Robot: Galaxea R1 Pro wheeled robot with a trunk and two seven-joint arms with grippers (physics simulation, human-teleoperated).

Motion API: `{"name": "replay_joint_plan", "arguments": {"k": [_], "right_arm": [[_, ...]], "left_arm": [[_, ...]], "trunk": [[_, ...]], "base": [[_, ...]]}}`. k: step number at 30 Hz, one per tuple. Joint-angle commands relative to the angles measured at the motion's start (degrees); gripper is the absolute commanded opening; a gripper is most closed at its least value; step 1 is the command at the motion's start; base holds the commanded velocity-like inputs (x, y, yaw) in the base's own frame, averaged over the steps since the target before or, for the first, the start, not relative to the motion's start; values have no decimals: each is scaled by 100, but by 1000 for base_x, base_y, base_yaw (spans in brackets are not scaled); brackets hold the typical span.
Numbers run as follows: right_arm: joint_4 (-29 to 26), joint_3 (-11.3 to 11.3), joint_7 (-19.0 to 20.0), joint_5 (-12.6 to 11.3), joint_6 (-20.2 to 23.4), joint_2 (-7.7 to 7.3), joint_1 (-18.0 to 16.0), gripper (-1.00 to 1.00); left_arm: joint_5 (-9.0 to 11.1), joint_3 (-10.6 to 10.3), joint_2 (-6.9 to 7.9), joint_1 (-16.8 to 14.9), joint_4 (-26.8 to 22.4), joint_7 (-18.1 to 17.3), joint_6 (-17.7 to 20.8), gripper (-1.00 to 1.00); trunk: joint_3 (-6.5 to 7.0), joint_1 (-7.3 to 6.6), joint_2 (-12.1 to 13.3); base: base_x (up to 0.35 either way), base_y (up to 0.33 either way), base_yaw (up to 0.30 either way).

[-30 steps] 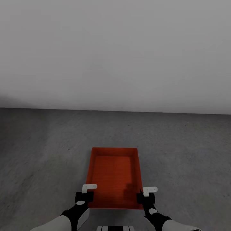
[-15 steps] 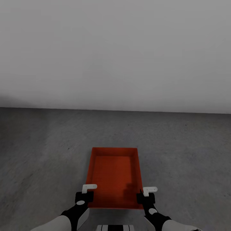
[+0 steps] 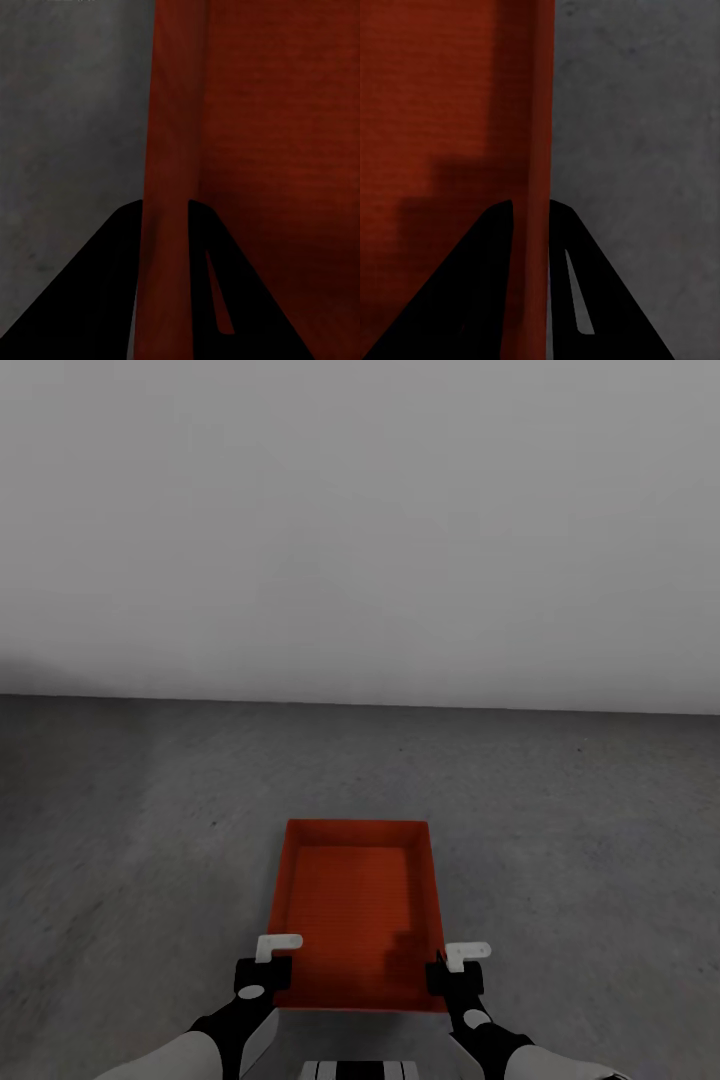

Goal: Move the two storage containers from the living room to the garage. In the garage, place one container on the floor and stack the other container on top of it (either order is fine).

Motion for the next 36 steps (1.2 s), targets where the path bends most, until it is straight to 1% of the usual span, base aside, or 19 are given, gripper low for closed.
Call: {"name": "replay_joint_plan", "arguments": {"k": [1,19,25,36], "right_arm": [[1,-158,42,73,33,3,1,-100],[1,-158,42,73,33,3,1,-100],[1,-158,42,73,33,3,1,-100],[1,-158,42,73,33,3,-1,-100]], "left_arm": [[65,446,-4,-6,-70,195,-19,-100],[65,448,-2,-6,-70,195,-19,-100],[65,451,-1,-6,-70,195,-19,-100],[65,447,-4,-6,-70,195,-19,-100]], "trunk": [[-4,-1,-1],[-4,-1,-1],[-112,131,-242],[-112,131,-242]], "base": [[0,0,0],[0,0,0],[0,0,0],[0,0,0]]}}
